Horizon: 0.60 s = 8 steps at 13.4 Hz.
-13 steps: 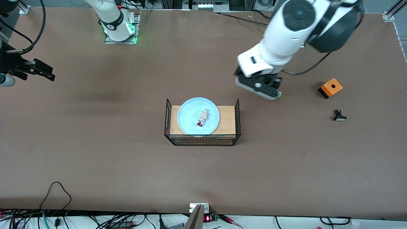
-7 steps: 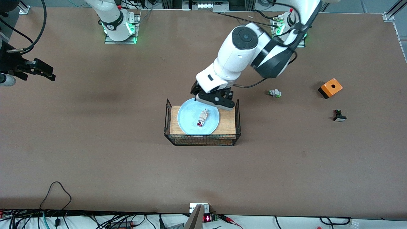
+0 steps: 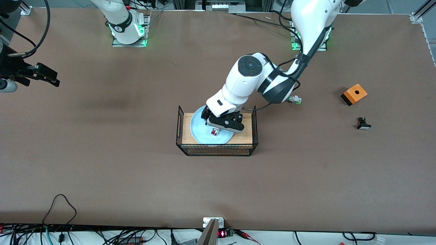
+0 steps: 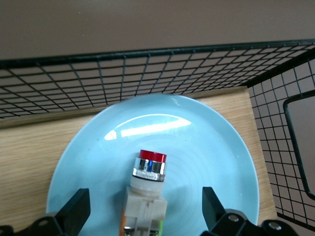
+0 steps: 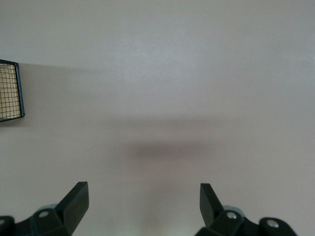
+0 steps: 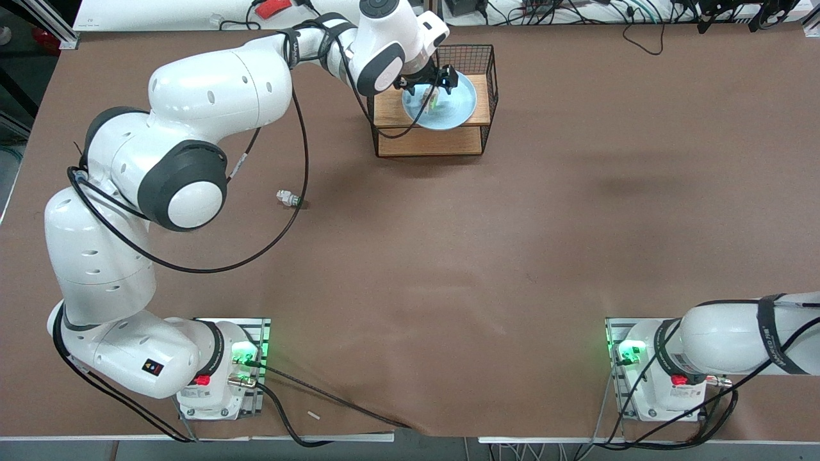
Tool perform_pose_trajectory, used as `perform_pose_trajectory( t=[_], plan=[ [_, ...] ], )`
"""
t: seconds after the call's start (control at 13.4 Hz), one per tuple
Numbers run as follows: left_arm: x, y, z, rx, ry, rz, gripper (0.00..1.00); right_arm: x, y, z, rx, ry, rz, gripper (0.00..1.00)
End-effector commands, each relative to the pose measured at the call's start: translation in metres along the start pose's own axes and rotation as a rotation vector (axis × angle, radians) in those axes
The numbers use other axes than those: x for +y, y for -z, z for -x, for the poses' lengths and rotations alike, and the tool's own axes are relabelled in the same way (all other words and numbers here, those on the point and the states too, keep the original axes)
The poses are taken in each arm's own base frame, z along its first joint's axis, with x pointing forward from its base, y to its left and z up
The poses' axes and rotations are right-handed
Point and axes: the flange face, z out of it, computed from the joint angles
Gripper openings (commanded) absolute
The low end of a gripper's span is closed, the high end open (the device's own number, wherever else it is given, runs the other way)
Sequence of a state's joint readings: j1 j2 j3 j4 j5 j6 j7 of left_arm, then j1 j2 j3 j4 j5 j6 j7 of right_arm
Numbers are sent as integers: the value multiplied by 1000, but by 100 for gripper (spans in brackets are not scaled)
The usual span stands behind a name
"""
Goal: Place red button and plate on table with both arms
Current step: 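Lower the left gripper and grasp the red-capped button on the plate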
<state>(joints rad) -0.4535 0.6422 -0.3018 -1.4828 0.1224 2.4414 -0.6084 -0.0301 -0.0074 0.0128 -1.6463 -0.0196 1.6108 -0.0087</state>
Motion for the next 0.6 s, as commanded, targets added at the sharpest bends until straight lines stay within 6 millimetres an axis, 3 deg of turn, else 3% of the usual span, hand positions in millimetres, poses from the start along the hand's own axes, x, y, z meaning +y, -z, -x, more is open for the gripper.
perform_pose_trajectory(
  t=[0.0,0.22,0.45,0.52],
  plan=[
    [6,0,5,10,-8,-24,92,-2,4,-1,-4,-1,7,100],
    [5,-7,13,-17,-11,-38,69,-1,-1,-3,-12,10,6,100],
    [3,-6,15,-46,-15,-63,32,0,0,-3,-10,9,6,100],
    [3,0,15,-56,-14,-75,13,0,0,-3,-10,-2,5,100]
  ],
)
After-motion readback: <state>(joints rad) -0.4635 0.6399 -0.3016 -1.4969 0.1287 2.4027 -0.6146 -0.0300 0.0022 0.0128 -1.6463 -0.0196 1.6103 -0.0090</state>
